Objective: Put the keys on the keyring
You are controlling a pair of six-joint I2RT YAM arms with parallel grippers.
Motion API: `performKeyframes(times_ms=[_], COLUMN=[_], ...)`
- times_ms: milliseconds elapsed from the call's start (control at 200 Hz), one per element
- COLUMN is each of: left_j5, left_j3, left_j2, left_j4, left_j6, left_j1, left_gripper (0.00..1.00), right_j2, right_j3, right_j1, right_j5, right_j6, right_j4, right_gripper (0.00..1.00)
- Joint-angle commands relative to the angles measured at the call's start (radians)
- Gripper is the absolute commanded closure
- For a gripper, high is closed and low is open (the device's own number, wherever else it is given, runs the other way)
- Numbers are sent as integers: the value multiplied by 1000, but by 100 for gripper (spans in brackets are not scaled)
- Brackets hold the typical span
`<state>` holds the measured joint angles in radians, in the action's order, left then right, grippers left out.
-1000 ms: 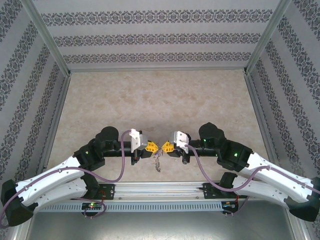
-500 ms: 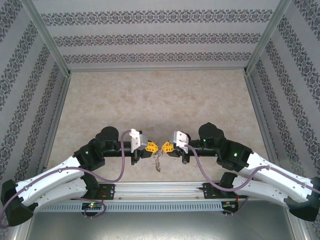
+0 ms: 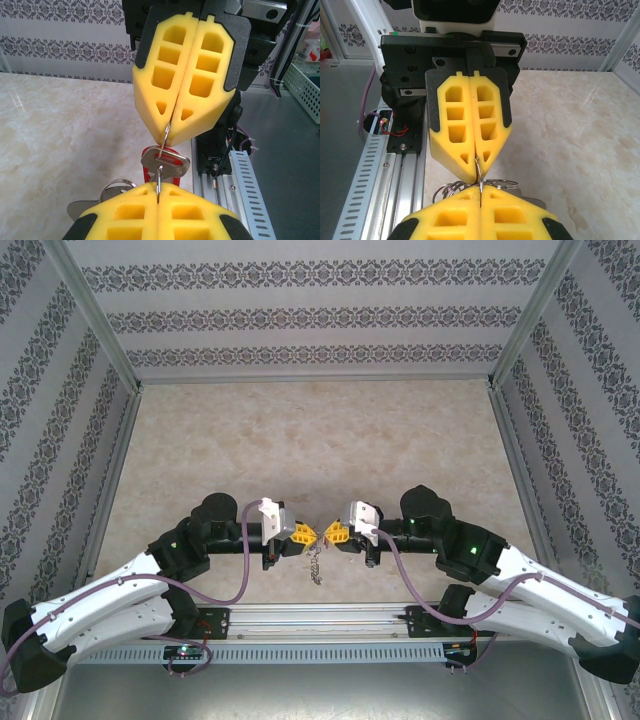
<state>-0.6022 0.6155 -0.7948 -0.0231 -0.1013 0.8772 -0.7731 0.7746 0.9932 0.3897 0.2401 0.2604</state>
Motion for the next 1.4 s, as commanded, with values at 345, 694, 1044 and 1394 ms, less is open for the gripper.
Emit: performKeyframes(times_ms=[345, 694, 1044, 1394], left_j5=[-15, -13, -17, -17], left_j3=[13, 13, 14, 13], left_j2=[22, 20, 18, 19], left_j4=[-36, -34, -38, -38], left_j6=[-3, -3, -1, -2], left_j1=[8, 7, 7, 8], left_gripper=[100, 100, 100, 100], right_j2=[-18, -5, -6, -8], right_j3=[0, 2, 2, 0], right_j1=[8, 8, 8, 9], right_j5=[36, 57, 67, 71], right_j6=[7, 4, 0, -1], right_j4=[-17, -10, -9, -10], right_gripper=[100, 100, 100, 100])
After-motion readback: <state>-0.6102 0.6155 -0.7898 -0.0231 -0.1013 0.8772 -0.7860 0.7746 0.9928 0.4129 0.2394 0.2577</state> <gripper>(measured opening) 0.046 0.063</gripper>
